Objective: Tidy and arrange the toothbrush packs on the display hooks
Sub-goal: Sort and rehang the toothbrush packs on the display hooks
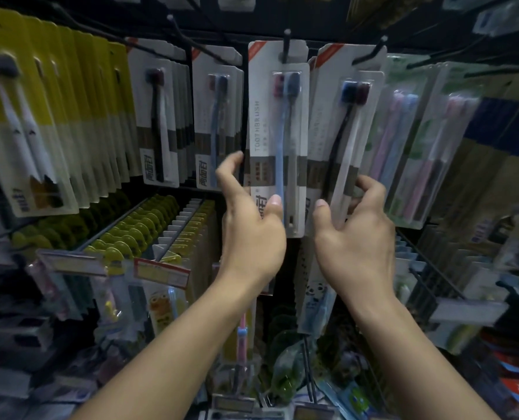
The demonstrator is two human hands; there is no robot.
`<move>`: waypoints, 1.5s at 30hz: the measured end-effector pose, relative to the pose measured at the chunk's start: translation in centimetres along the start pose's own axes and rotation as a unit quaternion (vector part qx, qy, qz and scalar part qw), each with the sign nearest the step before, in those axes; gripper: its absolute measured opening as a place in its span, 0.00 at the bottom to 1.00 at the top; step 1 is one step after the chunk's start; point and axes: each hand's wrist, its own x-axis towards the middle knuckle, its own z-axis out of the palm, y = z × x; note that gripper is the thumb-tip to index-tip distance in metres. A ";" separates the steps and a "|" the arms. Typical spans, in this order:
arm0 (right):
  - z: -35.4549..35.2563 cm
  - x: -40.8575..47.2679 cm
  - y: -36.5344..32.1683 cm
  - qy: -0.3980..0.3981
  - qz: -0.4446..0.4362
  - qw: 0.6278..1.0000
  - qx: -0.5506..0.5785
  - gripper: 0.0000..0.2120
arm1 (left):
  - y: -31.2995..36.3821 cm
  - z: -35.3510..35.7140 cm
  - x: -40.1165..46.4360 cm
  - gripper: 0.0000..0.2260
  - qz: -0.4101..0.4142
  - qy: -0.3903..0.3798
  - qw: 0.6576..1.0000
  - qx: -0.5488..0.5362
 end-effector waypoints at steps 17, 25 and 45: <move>-0.9 -0.4 0.6 0.036 -0.073 0.996 -0.024 0.36 | 0.7 0.0 -1.3 0.28 0.082 0.079 0.992 0.056; -0.7 -0.7 0.7 0.053 -0.086 0.995 -0.008 0.34 | 0.5 0.0 -1.7 0.33 0.111 0.122 0.984 0.069; -1.0 -1.9 -0.3 0.120 -0.145 0.978 0.090 0.30 | 0.7 -2.4 -2.2 0.30 0.137 0.124 0.981 0.063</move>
